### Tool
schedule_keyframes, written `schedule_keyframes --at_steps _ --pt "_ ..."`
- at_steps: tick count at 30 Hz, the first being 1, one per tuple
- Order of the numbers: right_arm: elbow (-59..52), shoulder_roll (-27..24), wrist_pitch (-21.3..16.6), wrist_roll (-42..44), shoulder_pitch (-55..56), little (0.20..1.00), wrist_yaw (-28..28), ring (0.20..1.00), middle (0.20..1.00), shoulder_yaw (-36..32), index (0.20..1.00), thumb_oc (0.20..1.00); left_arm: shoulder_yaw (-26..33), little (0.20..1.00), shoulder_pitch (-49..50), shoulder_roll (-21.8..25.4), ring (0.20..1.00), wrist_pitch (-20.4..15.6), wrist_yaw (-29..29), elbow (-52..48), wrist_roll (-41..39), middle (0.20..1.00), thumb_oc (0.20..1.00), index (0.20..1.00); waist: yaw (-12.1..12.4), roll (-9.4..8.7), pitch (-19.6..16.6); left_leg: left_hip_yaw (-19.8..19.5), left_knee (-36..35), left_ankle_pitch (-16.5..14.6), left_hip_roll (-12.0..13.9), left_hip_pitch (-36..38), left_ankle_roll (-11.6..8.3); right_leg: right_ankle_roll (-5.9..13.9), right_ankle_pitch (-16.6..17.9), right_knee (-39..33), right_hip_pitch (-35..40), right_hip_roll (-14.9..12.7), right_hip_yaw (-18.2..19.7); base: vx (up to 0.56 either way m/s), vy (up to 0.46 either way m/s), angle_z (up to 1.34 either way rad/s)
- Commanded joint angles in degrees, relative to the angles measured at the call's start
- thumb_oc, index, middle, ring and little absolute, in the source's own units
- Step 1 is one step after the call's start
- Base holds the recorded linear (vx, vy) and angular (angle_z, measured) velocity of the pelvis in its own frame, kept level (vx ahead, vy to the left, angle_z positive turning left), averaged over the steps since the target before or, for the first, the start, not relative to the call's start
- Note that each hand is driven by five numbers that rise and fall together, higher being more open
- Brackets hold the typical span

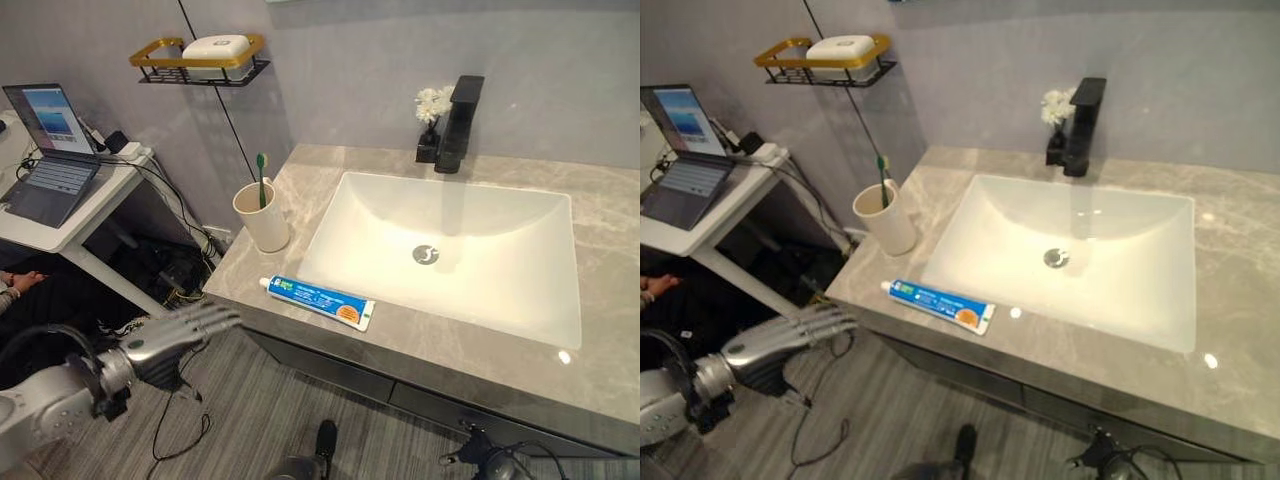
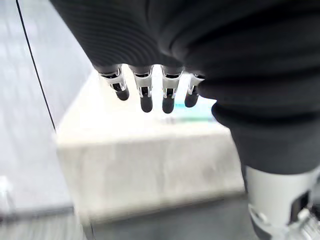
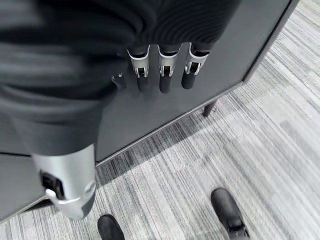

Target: Put brush and paste in cup on sink, flatten towel.

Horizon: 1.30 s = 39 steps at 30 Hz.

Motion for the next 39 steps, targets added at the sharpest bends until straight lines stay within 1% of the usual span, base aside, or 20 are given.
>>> schedule_keyframes --at_steps 1,3,7,9,10,11,13,14,22,25,32,39 --pt "-0.4 -0.1 1.1 -1.0 -3.6 1.0 -0.3 1.0 1.0 1.6 1.0 1.0 4.2 1.0 -3.4 -1.5 1.0 0.9 3.8 -0.5 -5.8 1.0 1.0 1.0 -0.4 -1.15 -0.1 4.0 0.4 -4.3 -0.5 0.6 -0.76 2.61 8.1 0.0 -5.0 -4.2 4.4 -0.03 0.044 -0.06" --pt "-2.3 0.1 0.9 -0.1 -4.4 1.0 -0.3 1.0 1.0 1.6 1.0 1.0 6.9 1.0 -4.5 -3.1 1.0 1.4 4.2 -1.7 -6.5 1.0 1.0 1.0 -1.1 -1.37 0.7 5.6 0.4 -4.3 -0.4 -0.4 -0.82 2.8 8.8 0.0 -7.3 -4.5 6.1 -0.05 0.067 -0.2" --pt "-4.4 -0.1 0.9 1.0 -4.8 1.0 0.2 1.0 1.0 1.9 1.0 1.0 8.7 1.0 -4.5 -4.6 1.0 2.0 4.0 -1.5 -7.5 1.0 1.0 1.0 -1.5 -1.81 1.1 7.5 0.4 -4.4 -0.4 -1.4 -0.61 3.04 10.1 0.0 -10.0 -5.0 8.5 -0.02 0.048 -0.5" --pt "-5.2 -0.3 0.9 0.5 -5.0 1.0 0.6 1.0 1.0 2.8 1.0 1.0 7.5 1.0 -5.3 -5.5 1.0 2.4 3.4 -0.1 -7.8 1.0 1.0 1.0 -2.2 -2.13 1.9 8.0 0.4 -4.4 -0.4 -1.8 -0.45 3.12 10.7 0.0 -11.1 -5.2 9.4 -0.03 0.046 -0.3" --pt "-5.4 -0.5 0.9 0.5 -5.0 1.0 0.6 1.0 1.0 2.9 1.0 1.0 6.6 1.0 -5.8 -5.3 1.0 2.3 2.8 -0.2 -7.4 1.0 1.0 1.0 -2.2 -2.22 2.1 8.4 0.4 -4.4 -0.4 -2.1 -0.4 3.16 10.9 0.0 -11.7 -5.3 10.0 -0.03 0.052 -0.27" --pt "-6.3 -0.5 0.6 0.0 -5.1 1.0 0.5 1.0 1.0 3.6 1.0 1.0 5.1 1.0 -6.6 -5.2 1.0 2.3 2.4 1.0 -6.8 1.0 1.0 1.0 -3.1 -2.42 2.7 8.9 0.4 -4.4 -0.4 -2.6 -0.37 3.25 11.6 0.0 -12.7 -5.5 10.6 -0.04 0.061 -0.26" --pt "-6.4 -0.6 0.6 0.0 -5.2 1.0 0.4 1.0 1.0 3.7 1.0 1.0 3.6 1.0 -7.7 -5.0 1.0 2.2 2.2 1.9 -6.5 1.0 1.0 1.0 -3.2 -2.44 2.9 9.2 0.4 -4.3 -0.4 -3.0 -0.31 3.27 12.0 0.0 -13.4 -5.6 10.9 -0.04 0.054 -0.21" --pt "-6.6 -0.4 0.5 -0.1 -5.6 1.0 0.4 1.0 1.0 4.1 1.0 1.0 2.0 1.0 -8.3 -4.9 1.0 2.4 1.8 2.8 -6.2 1.0 1.0 1.0 -3.8 -2.5 3.5 9.6 0.4 -4.4 -0.6 -3.6 -0.2 3.43 12.6 0.0 -14.6 -5.9 11.5 -0.03 0.044 -0.17" --pt "-8.1 -0.1 0.2 -1.8 -6.0 1.0 0.4 1.0 1.0 6.4 1.0 1.0 -2.0 1.0 -9.8 -4.9 1.0 3.0 0.7 6.7 -3.7 1.0 1.0 1.0 -4.2 -3.37 4.7 10.8 0.4 -4.2 -0.5 -4.9 -0.01 3.42 13.9 0.0 -17.2 -6.0 13.0 -0.01 0.029 -0.11" --pt "-8.4 0.4 0.1 -1.5 -6.7 1.0 -0.2 1.0 1.0 7.0 1.0 1.0 -4.0 1.0 -11.5 -4.9 1.0 3.1 0.8 7.6 -2.9 1.0 1.0 1.0 -4.7 -3.89 5.4 10.9 0.4 -4.1 -0.4 -5.5 -0.03 3.52 14.2 0.0 -18.1 -5.9 13.2 -0.01 0.011 0.0" --pt "-9.1 0.8 -0.1 -1.1 -7.4 1.0 -0.4 1.0 1.0 7.5 1.0 1.0 -5.0 1.0 -12.5 -5.5 1.0 3.3 0.8 7.2 -3.3 1.0 1.0 1.0 -5.0 -4.41 5.6 11.5 0.4 -4.2 -0.3 -5.9 -0.03 3.46 14.6 0.0 -19.2 -5.8 13.9 0.0 0.006 -0.06" --pt "-8.8 1.0 0.3 -0.9 -7.4 1.0 -0.8 1.0 1.0 7.3 1.0 1.0 -5.7 1.0 -13.0 -8.0 1.0 3.5 0.4 6.3 -5.1 1.0 1.0 1.0 -5.5 -5.17 6.0 11.8 0.4 -4.1 0.1 -6.1 -0.06 3.28 14.5 0.0 -20.1 -5.5 14.2 0.0 -0.001 -0.04"
